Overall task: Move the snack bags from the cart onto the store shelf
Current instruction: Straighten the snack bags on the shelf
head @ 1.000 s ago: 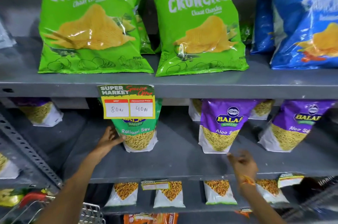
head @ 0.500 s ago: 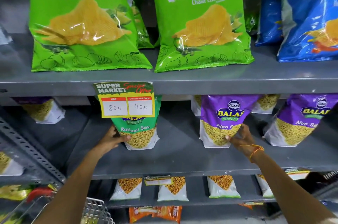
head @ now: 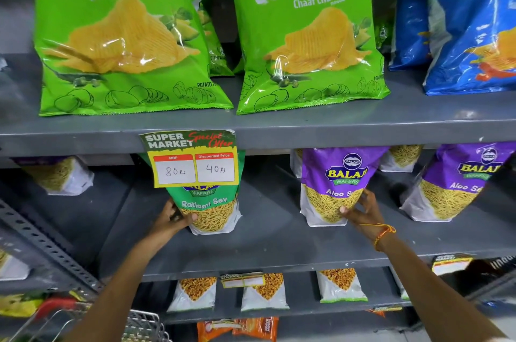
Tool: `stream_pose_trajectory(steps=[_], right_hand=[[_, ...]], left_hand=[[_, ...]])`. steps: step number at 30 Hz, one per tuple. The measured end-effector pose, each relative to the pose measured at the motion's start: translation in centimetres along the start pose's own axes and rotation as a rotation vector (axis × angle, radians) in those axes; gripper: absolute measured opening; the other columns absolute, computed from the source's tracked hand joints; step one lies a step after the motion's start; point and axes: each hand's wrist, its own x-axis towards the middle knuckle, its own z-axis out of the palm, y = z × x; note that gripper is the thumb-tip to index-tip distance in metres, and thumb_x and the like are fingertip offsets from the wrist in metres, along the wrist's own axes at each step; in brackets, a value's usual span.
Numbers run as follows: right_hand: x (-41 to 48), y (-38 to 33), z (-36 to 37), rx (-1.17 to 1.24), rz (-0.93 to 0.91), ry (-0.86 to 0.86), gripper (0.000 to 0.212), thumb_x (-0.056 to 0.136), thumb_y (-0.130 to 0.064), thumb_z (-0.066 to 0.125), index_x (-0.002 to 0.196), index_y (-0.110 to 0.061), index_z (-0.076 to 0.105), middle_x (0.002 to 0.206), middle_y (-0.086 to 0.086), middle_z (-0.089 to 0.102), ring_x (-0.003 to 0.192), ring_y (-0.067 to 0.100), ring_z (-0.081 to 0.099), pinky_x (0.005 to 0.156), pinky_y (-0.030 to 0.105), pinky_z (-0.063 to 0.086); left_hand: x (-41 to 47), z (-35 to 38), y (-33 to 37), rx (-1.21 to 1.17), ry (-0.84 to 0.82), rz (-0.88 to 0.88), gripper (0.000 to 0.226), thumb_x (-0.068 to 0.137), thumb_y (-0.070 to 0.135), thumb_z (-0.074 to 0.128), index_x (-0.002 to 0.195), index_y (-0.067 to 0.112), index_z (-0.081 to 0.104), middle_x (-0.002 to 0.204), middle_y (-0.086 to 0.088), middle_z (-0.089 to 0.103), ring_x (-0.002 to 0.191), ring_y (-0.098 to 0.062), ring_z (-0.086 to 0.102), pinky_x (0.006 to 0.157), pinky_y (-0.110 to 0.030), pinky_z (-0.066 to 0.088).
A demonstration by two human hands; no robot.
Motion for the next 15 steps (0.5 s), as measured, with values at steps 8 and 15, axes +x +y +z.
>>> stream_pose_trajectory(steps=[8, 15], right_hand=[[-2.0, 3.1, -2.8, 0.017, 0.069, 0.165, 0.074, 0.066, -0.001, 0.075, 0.128, -0.005, 0.036, 0.115, 0.013, 0.053, 0.097, 0.009, 0.057, 0.065, 0.007, 0.05], [-3.5, 4.4, -16.7, -0.088, 0.016, 0.563, 0.024, 0.067, -0.004, 0.077, 0.075, -0.016, 0.058, 0.044, -0.005, 0.06, 0.045, -0.008, 0.052, 0.049, 0.004, 0.041]], left_hand=[[-6.0, 10.4, -4.4, 0.377, 0.443, 0.355, 0.06, 0.066, 0.028, 0.078, 0.118, 0.024, 0.049, 0.118, -0.005, 0.051, 0.102, -0.019, 0.052, 0.094, -0.042, 0.044], [0.0, 23.3, -1.2, 0.315, 0.015, 0.376, 0.085, 0.047, 0.08, 0.06, 0.121, 0.045, 0.036, 0.127, 0.003, 0.044, 0.115, 0.0, 0.044, 0.099, -0.016, 0.038]])
